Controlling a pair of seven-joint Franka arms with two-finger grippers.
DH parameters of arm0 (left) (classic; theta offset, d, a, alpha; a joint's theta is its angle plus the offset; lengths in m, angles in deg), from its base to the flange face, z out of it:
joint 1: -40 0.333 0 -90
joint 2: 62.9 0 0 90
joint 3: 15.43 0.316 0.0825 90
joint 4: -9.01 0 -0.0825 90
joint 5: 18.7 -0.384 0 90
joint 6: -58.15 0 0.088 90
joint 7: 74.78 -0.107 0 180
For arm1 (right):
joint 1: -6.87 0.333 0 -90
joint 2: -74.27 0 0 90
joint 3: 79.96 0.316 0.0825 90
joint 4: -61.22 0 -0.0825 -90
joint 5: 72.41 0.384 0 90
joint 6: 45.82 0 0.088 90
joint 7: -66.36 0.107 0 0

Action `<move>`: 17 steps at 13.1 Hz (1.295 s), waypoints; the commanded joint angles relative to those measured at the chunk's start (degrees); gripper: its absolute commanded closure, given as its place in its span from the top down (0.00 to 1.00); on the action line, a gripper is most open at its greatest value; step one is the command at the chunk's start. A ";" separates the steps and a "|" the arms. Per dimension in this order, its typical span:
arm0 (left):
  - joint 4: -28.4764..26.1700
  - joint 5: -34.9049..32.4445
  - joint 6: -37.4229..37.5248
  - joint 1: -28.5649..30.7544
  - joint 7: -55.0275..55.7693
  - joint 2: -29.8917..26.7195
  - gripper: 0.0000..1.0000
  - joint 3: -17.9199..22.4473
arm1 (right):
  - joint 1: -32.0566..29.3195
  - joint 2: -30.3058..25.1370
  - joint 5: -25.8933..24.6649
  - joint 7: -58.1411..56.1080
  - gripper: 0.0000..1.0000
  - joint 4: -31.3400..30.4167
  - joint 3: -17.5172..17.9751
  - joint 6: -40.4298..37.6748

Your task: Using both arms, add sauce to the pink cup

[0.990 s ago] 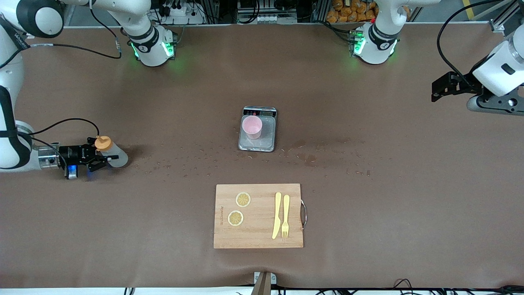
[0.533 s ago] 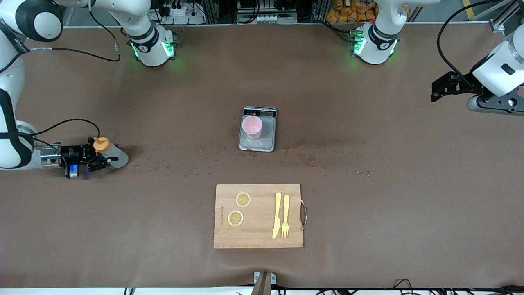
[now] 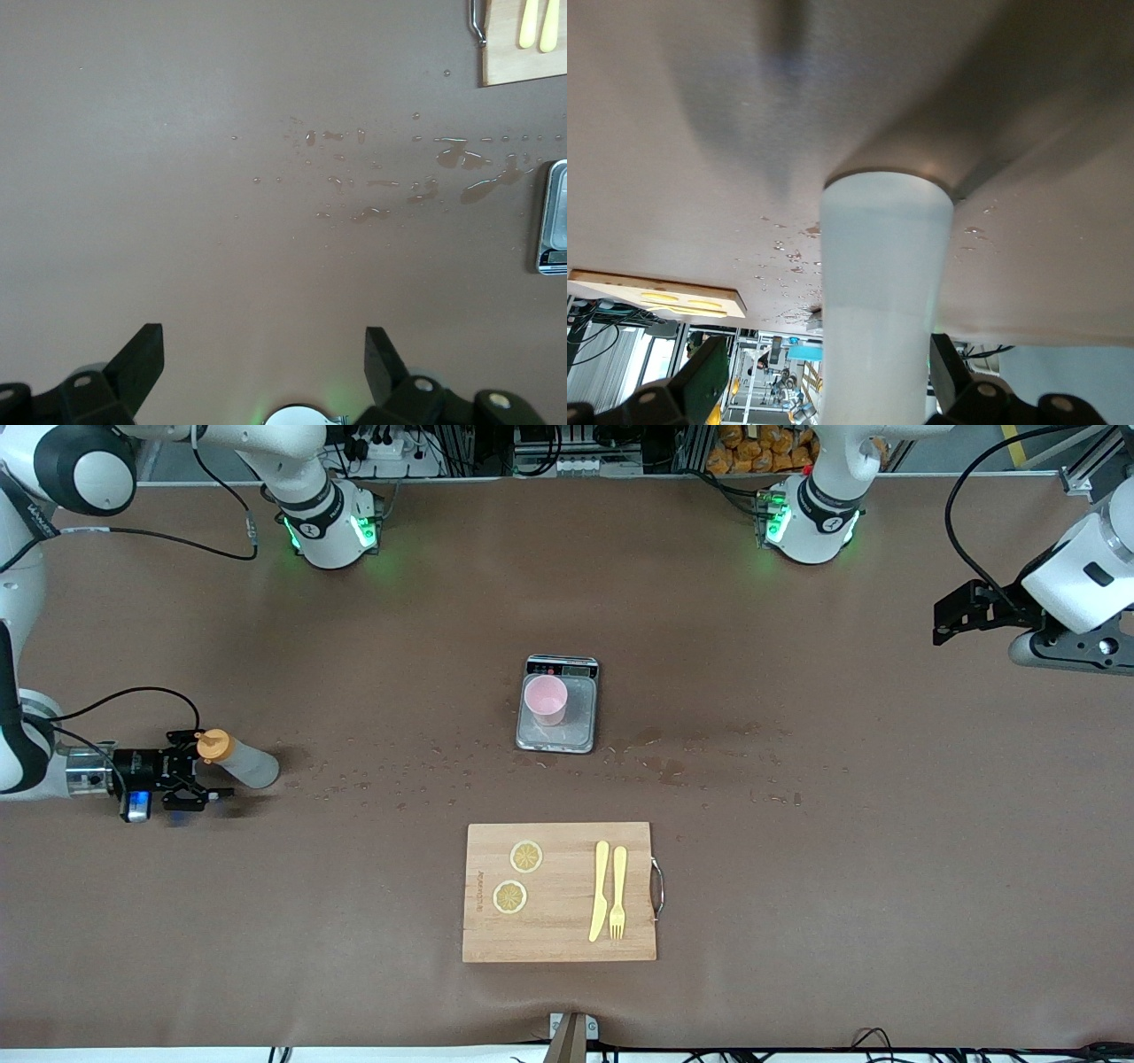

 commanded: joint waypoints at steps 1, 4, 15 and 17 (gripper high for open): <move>0.35 0.53 0.58 -0.09 0.23 -0.11 1.00 0.00 | -2.15 0.72 -2.49 -0.17 1.00 3.36 0.79 -0.96; 0.35 0.53 0.58 -0.09 0.14 -0.11 1.00 0.00 | -3.30 0.37 -5.03 -0.17 1.00 5.99 0.79 -2.36; 0.35 0.53 0.58 -0.09 0.14 -0.11 1.00 0.00 | -0.85 -4.02 -18.75 -0.34 1.00 21.73 1.32 -17.22; 0.35 0.53 0.58 -0.09 0.14 -0.11 1.00 0.00 | 2.05 -7.18 -20.94 -0.34 1.00 21.82 1.23 -17.92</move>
